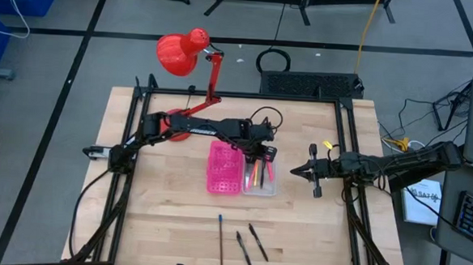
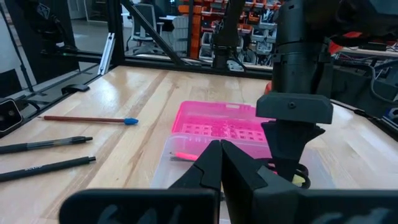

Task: Pick & place school supplies into a supply box
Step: Put the pink pencil into the supply box, then put the right black pen into the supply box

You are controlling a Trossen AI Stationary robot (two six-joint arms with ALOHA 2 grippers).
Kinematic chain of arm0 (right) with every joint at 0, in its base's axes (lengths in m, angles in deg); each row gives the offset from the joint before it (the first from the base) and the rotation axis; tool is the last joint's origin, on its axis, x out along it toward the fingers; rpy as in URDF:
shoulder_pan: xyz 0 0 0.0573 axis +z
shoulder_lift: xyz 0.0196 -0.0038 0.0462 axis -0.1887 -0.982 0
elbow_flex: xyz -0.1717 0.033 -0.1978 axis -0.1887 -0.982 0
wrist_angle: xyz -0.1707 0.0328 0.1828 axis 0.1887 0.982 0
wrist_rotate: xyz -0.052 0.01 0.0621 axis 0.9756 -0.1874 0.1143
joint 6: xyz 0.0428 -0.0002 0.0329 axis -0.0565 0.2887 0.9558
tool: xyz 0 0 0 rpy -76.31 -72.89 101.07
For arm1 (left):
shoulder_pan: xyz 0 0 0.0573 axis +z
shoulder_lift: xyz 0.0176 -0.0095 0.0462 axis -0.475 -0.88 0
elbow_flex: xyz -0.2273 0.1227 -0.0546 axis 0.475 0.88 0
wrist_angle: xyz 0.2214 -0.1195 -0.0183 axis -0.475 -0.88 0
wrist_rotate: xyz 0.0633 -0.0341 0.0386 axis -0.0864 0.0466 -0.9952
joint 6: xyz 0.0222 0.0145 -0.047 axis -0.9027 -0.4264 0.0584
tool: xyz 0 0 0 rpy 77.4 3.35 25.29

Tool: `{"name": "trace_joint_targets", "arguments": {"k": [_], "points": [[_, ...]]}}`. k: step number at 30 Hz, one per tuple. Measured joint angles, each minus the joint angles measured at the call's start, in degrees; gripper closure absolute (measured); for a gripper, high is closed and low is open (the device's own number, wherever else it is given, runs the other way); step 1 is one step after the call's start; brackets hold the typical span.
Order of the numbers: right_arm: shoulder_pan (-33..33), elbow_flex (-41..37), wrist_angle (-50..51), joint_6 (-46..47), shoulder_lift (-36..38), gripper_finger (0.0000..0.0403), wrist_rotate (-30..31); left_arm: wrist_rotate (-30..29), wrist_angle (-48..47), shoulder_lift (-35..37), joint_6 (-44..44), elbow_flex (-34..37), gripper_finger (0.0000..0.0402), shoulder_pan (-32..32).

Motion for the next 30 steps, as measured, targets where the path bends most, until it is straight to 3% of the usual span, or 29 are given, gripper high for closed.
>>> {"name": "trace_joint_targets", "arguments": {"k": [7,15,24,30], "points": [[0.0,0.0,0.01,-0.04,0.02,0.0403,0.02,0.49,1.62,0.5,-3.13,0.0,0.0247,0.02],[0.0,0.0,0.01,-0.17,0.02,0.0403,0.02,0.06,-0.31,0.63,-8.62,-3.71,0.023,-0.26],[0.0,0.0,0.01,-0.17,0.01,0.0403,0.02,-3.09,-17.45,0.61,-11.12,-6.49,0.0229,-0.17],[0.0,0.0,0.03,-0.17,0.0,0.0403,0.04,-4.0,-21.33,3.05,-18.63,-6.47,0.0231,-1.53]]}}
